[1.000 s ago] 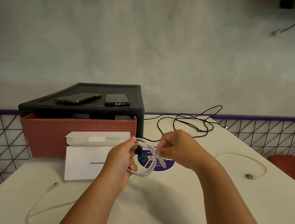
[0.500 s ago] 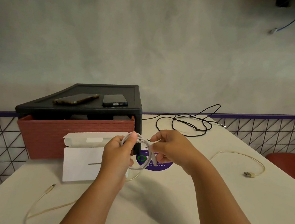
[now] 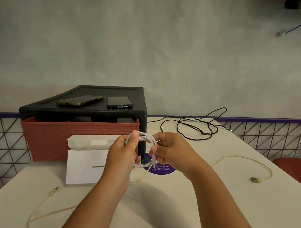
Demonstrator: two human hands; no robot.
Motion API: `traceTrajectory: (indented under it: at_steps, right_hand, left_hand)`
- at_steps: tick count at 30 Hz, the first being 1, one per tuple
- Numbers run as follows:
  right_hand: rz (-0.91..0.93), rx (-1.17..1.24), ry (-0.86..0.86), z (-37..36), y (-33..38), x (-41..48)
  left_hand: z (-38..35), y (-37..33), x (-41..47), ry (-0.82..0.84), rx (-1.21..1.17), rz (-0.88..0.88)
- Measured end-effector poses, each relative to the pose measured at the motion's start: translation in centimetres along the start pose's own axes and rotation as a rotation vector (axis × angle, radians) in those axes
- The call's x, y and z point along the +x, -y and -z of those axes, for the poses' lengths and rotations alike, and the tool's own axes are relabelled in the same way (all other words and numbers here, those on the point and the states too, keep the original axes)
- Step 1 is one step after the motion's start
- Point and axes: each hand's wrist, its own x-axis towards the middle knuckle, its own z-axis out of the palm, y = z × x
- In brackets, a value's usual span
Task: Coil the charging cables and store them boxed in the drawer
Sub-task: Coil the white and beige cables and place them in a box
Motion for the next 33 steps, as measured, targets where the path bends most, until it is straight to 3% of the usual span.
traceTrajectory:
  at_steps: [6, 9, 13, 20, 24, 30, 33]
  right_hand:
    - [0.064, -0.028, -0.252, 0.3, -0.1, 0.4]
    - [0.078, 0.048, -0.262, 0.8, 0.0, 0.3]
    - [0.022, 0.102, -0.334, 0.4, 0.0, 0.4]
    - [-0.148, 0.403, -0.273, -0.3, 0.2, 0.0]
    - [-0.105, 0.400, -0.425, -0.4, 0.2, 0.4]
    - [-0.087, 0.396, -0.476, 0.6, 0.2, 0.4]
    - [-0.079, 0.398, -0.469, 0.6, 0.2, 0.3]
  left_hand:
    - [0.3, -0.3, 0.1, 0.155, 0.060, 0.074]
    - [0.3, -0.5, -0.1, 0.170, 0.124, 0.082]
    - [-0.3, -0.6, -0.6, 0.168, 0.024, 0.068]
    - [-0.2, -0.8, -1.0, 0.267, -0.101, 0.074]
    - [-0.2, -1.1, -1.4, 0.352, 0.088, 0.048]
    - [2.7, -2.6, 0.6, 0.133, 0.369, -0.188]
    - [5.6, -3.1, 2.2, -0.019, 0.404, -0.210]
